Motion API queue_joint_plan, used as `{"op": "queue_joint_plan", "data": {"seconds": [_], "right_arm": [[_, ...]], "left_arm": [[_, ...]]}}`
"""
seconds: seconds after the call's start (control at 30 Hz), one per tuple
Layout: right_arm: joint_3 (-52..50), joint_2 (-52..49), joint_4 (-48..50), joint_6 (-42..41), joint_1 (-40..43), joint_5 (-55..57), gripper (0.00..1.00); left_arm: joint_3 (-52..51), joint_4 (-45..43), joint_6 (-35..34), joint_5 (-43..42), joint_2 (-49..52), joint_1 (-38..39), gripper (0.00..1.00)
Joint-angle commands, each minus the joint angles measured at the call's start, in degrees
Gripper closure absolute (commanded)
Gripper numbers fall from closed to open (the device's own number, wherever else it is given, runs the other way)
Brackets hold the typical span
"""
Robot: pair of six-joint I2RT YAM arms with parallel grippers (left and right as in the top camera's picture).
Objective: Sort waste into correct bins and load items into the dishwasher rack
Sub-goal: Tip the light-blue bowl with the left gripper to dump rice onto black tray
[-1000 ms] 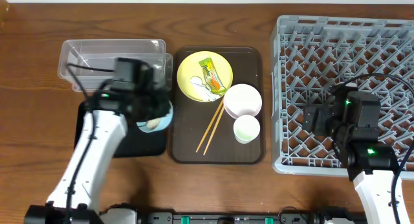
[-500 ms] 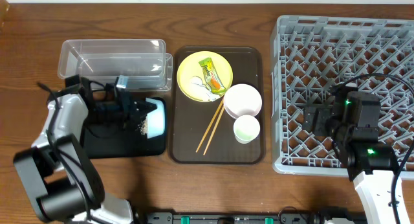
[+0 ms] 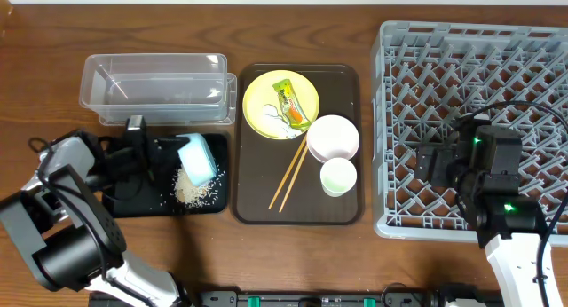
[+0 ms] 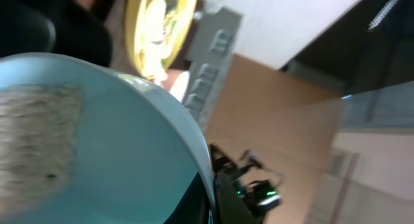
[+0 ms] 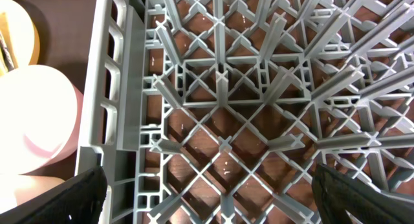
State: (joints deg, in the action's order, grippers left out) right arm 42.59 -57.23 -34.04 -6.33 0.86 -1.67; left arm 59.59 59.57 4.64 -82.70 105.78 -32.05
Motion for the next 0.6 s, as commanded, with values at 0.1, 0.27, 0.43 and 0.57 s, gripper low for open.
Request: {"op": "queue_joint_plan", "data": {"seconds": [0.1, 0.27, 0.43, 0.57], "right_arm": [[1.27, 0.33, -0.2, -0.26, -0.42, 0.15, 0.01], [1.27, 0.33, -0.24, -0.24, -0.42, 0.15, 0.01], [1.27, 0.33, -0.26, -0.26, -0.42, 0.15, 0.01], [1.27, 0.33, -0.28, -0.26, -0.42, 0.15, 0.01]], "left_arm": [[-0.28, 0.39, -7.26, -7.43, 0.33, -2.73, 0.94], [-0.28, 0.42, -9.84, -7.43, 0.33, -3.41, 0.94], [-0.28, 0.44, -16.87, -7.43, 0.33, -3.41, 0.94], [-0.28, 0.39, -22.51, -7.43, 0.31, -3.41, 0.94]]}}
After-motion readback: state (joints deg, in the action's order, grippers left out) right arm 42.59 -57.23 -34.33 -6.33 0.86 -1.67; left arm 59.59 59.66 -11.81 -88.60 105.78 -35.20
